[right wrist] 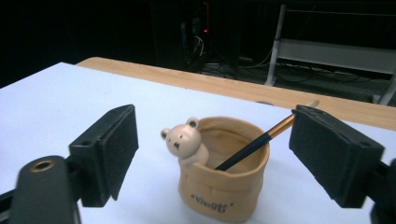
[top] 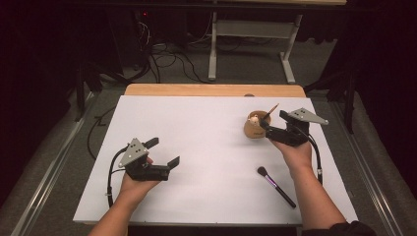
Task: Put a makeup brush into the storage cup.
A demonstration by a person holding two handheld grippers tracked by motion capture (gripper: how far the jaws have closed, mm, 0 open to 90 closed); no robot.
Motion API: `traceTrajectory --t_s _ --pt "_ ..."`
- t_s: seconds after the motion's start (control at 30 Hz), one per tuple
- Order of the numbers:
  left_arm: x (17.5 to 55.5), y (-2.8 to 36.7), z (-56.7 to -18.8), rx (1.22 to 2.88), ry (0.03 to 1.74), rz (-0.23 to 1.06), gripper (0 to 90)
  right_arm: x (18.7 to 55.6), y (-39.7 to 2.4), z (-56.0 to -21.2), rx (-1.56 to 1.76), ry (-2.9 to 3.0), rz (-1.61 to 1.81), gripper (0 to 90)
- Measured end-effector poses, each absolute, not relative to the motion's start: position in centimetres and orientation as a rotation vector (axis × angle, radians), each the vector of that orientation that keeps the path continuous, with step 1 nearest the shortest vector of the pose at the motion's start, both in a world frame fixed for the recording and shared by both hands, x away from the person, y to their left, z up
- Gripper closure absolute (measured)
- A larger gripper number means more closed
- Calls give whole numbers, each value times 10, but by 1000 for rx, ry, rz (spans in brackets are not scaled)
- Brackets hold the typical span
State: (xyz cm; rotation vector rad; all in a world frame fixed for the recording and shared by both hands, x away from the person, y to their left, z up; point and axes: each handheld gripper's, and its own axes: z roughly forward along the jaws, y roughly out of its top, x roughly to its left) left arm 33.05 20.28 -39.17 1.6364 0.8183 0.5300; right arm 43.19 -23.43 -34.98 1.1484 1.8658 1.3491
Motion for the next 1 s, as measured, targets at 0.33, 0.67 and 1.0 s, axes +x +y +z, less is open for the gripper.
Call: traceTrajectory --t_s 0.33,0.67,1.0 --pt "330 204 -392 1632 829 535 6 413 -242 -357 1125 1870 1347 39" --pt "331 208 -392 1625 843 534 6 396 -261 -366 1134 1832 1383 12" --pt "335 213 -395 1628 869 531 6 376 -273 -370 1114 1813 1375 12"
